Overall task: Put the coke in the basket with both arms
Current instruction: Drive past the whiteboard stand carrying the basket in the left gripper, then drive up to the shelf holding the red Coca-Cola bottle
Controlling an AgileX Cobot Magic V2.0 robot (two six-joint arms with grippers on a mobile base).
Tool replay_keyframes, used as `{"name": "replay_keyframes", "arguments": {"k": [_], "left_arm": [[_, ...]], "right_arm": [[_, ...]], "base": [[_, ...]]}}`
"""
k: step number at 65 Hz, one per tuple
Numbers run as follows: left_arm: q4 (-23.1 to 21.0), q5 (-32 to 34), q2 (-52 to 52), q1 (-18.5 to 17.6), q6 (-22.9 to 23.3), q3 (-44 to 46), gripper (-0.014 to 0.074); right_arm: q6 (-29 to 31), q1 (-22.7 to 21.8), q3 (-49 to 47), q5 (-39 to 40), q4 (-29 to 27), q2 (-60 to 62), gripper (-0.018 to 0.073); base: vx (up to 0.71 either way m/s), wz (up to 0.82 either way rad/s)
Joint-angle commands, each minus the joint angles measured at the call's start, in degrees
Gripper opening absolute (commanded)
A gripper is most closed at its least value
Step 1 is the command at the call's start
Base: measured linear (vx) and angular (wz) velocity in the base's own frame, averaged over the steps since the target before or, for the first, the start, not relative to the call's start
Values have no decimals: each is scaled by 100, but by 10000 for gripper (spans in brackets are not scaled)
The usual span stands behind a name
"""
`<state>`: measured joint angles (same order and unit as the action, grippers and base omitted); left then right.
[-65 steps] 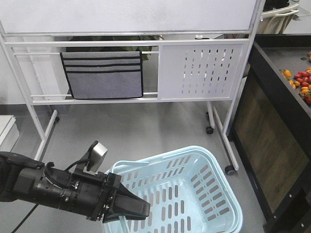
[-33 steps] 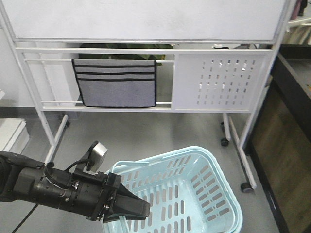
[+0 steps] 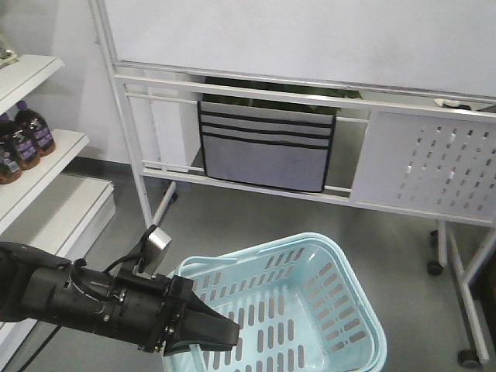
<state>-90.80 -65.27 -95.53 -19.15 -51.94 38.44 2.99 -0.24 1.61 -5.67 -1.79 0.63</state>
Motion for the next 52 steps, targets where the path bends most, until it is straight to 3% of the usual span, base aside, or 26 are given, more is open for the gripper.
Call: {"name": "replay_keyframes", "arguments": {"k": [1, 52], "left_arm": [[-380, -570, 269, -23, -60, 88, -6], [-380, -570, 269, -23, -60, 88, -6]], "right_arm": [[39, -27, 42, 427, 7, 70, -10], [39, -27, 42, 427, 7, 70, -10]], "base": [[15, 48], [12, 44]]}}
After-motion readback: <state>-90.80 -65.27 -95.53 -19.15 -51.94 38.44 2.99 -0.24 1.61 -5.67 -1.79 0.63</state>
